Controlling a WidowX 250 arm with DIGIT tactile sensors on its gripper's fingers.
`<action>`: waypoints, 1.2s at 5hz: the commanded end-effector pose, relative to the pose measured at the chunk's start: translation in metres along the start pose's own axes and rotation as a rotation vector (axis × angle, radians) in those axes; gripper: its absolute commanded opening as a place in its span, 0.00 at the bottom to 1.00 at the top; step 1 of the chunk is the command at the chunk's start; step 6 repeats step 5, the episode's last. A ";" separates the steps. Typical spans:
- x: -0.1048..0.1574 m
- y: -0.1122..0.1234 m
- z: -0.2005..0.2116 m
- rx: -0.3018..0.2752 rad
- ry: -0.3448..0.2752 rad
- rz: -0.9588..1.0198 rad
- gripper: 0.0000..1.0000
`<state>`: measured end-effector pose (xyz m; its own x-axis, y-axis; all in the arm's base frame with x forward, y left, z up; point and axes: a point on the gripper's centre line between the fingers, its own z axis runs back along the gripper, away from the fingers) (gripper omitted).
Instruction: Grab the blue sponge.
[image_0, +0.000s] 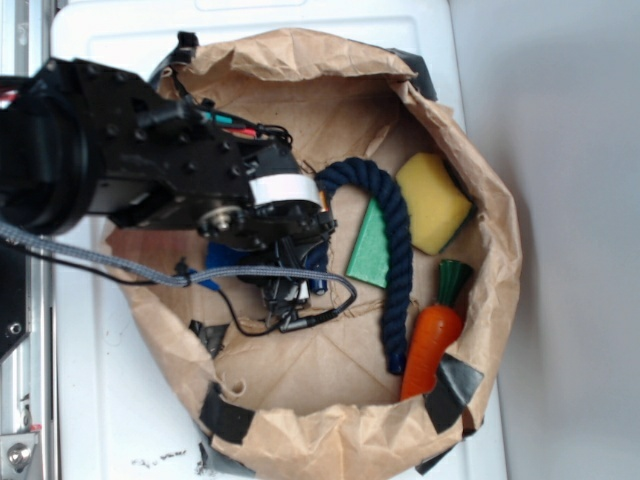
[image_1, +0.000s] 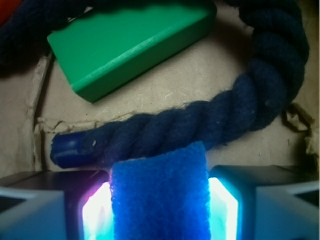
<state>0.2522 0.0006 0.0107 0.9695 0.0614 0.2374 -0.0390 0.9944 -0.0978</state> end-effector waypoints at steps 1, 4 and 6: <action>-0.002 0.002 0.047 -0.052 0.032 -0.090 0.00; 0.006 -0.013 0.135 -0.133 -0.088 -0.029 0.00; -0.006 -0.017 0.136 -0.148 -0.148 -0.049 0.00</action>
